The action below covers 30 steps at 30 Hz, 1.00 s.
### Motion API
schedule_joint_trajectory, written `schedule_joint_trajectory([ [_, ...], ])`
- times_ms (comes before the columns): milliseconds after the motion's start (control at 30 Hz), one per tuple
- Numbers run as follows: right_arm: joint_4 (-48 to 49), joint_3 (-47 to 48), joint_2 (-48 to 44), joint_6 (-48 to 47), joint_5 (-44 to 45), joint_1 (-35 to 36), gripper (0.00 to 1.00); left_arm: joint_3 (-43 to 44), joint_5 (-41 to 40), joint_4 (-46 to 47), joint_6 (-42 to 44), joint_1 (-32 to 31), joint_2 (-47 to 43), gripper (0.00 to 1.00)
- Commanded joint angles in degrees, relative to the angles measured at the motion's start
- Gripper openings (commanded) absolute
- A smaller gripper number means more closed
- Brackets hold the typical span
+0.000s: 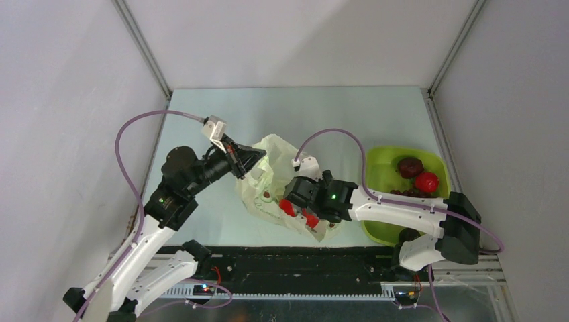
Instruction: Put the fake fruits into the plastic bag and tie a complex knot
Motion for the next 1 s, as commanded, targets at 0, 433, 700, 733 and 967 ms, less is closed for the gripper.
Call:
schedule_joint_trajectory([
  [0,0.86,0.08,-2.24,0.85,0.7,0.09,0.9,-0.05,1.01,1.9,-0.15,0.36,-0.93,0.0],
  [433,1.69,2.27,-9.2,-0.68,-0.71,3.15,0.91,0.34,0.14,1.0,0.46,0.36,-1.05,0.0],
  [700,1.71,10.65,-11.17,-5.61,3.39,1.63,0.95,-0.27,0.48,1.99,3.61,0.35,-2.71,0.0],
  [733,1.86,11.79,-11.18,-6.49,4.37,0.71,0.95,-0.23,-0.13,1.83,4.68,0.35,-2.82,0.0],
  [967,3.15,12.97,-15.48,-9.37,5.06,-7.23,0.99,-0.35,-2.79,0.52,8.69,0.33,-2.96,0.0],
])
